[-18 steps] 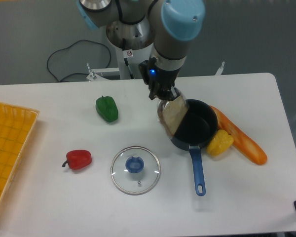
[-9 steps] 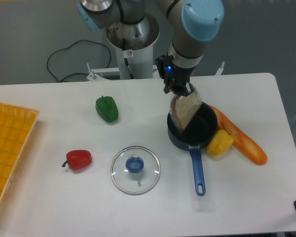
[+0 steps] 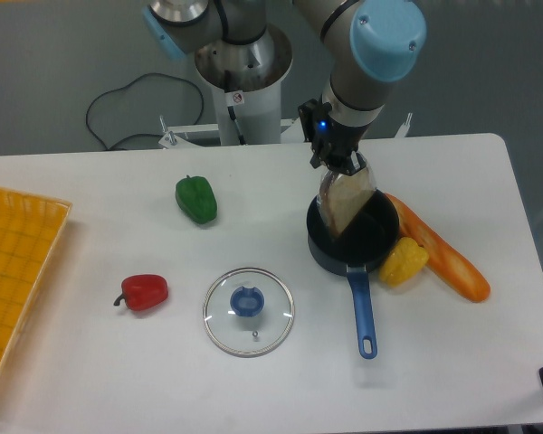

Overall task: Put the toast in the pot
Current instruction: 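Lower the toast edge-first into the saucepan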

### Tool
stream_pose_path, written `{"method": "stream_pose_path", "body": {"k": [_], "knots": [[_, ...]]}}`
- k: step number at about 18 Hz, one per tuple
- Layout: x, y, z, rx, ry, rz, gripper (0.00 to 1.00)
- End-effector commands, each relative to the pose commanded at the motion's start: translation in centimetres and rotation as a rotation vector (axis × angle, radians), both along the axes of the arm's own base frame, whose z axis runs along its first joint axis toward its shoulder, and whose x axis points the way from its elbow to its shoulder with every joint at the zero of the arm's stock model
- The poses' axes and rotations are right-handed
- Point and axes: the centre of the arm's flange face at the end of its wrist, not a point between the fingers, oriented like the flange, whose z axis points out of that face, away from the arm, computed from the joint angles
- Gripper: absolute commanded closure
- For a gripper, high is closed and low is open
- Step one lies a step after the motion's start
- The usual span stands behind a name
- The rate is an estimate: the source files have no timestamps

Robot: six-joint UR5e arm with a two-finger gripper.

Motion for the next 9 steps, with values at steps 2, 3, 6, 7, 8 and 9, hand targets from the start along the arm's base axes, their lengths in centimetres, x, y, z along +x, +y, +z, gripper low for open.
{"method": "stream_pose_path", "body": {"k": [2,3,6,7,8,9], "knots": [[-0.2,0.1,-0.2,-0.002,-0.003,0.001,1.00],[-0.3,0.2,-0.5,-0.002,-0.004,0.000,1.00],[-1.2,0.1,-1.0,-0.004,-0.007,0.009,1.00],[-1.3,0.1,-0.9,-0.003,-0.004,0.011,1.00],[-1.3,0.2,-0.7,0.000,0.000,0.011,1.00],[-1.3,0.2,-0.5,0.001,0.003,0.011,1.00]]}}
